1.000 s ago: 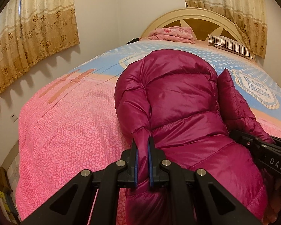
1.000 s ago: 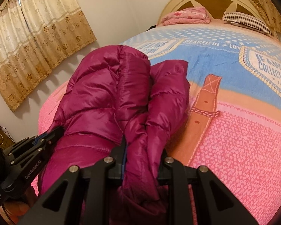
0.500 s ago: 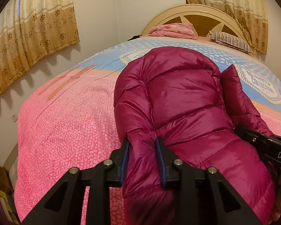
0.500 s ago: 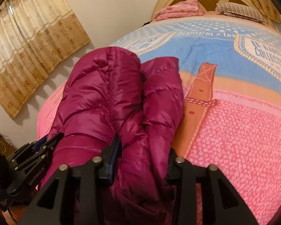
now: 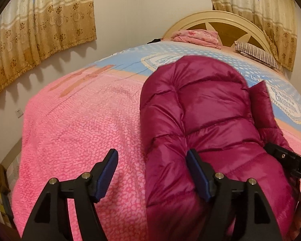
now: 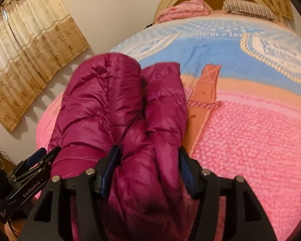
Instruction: Fold large clothes
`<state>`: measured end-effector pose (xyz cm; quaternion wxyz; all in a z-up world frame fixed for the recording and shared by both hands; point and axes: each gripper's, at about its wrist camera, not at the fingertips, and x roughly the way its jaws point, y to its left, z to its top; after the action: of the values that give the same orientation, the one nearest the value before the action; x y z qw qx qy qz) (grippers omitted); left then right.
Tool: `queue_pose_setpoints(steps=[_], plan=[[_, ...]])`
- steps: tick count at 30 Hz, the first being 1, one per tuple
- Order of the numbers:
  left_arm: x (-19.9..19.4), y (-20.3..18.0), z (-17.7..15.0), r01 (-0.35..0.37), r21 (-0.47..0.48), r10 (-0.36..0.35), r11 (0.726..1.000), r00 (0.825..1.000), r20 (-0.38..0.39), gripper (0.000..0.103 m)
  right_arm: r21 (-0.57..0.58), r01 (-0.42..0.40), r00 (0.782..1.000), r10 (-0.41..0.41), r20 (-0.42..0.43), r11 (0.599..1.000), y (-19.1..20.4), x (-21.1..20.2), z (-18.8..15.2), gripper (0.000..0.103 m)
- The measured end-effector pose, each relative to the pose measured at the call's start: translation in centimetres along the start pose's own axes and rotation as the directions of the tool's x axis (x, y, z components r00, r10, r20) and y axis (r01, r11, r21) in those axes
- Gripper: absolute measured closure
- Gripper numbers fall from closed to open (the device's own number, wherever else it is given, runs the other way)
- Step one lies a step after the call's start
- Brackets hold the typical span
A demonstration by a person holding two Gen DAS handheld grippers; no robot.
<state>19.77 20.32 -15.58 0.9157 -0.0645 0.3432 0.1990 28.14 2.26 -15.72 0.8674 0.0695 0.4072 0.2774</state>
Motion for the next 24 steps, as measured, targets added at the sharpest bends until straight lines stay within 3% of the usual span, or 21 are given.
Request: queue_pose_setpoints(steps=[5,10,12,15,24], plan=[[-4.4,0.9,0.6,0.025,-0.018,-0.023,1.000,0.997,0.073,0.032,-0.034,0.041,0.997,-0.038,0.070,0.999,1.6,-3.6,0.0,0.034],[-9.7,1.8,0.8,0.028,-0.015,-0.025,1.000,0.990,0.141,0.032,-0.064,0.088,0.989,-0.079,0.123,0.994,3.5,-7.7,-0.7,0.034],[-12.0,2.2,1.0,0.030,-0.021,-0.026,0.999,0.984,0.178,0.031,-0.090,0.096,0.984,-0.081,0.161,0.991,4.7,-9.6,-1.3,0.027],[-14.0,2.3,1.6,0.058,-0.034,-0.050,0.998,0.977,0.209,0.031,-0.128,0.115,0.970,-0.084,0.228,0.985,6.4,-12.4,-2.0,0.024],[-17.5,1.6,1.9,0.099,-0.014,-0.091,0.995,0.958,0.270,0.030,-0.149,0.140,0.950,-0.091,0.298,0.979,8.3,-15.2,-1.9,0.024]])
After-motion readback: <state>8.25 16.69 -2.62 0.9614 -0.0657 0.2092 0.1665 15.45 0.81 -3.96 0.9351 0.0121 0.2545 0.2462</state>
